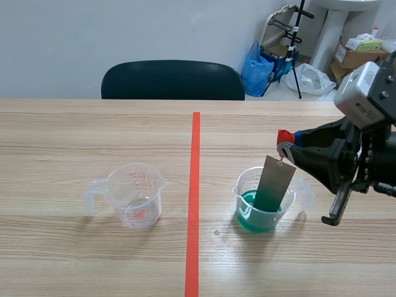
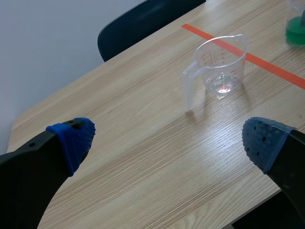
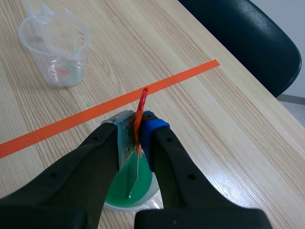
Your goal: Do the redox reaction experiment
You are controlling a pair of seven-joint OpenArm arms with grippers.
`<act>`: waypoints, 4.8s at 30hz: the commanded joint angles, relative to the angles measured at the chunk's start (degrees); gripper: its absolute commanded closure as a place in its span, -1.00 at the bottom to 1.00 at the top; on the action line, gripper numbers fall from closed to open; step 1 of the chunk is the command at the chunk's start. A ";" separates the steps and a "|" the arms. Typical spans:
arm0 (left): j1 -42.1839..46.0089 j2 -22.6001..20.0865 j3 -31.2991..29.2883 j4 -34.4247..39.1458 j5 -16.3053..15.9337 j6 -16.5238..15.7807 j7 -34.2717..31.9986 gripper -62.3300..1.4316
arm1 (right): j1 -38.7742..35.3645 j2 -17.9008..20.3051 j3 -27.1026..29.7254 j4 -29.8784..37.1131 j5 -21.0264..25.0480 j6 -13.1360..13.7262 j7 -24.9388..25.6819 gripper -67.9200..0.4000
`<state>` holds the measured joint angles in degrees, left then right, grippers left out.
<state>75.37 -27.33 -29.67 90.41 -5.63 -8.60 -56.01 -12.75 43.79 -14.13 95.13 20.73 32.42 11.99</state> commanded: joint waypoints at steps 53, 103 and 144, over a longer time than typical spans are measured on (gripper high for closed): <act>0.07 -0.17 -0.57 0.68 -0.57 -0.09 -1.16 -1.00 | 0.55 0.50 0.17 0.48 0.24 0.07 1.05 0.97; 0.07 -0.17 -0.57 0.68 -0.57 -0.09 -1.16 -1.00 | 0.55 0.50 0.17 0.48 0.24 0.07 1.05 0.97; 0.07 -0.20 -0.57 0.68 -0.74 -0.09 -1.16 -1.00 | 0.35 8.11 0.85 7.78 11.61 0.44 -3.82 0.97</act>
<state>75.37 -27.33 -29.67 90.41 -5.85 -8.60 -56.01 -12.95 50.92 -14.13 101.51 31.24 32.88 7.49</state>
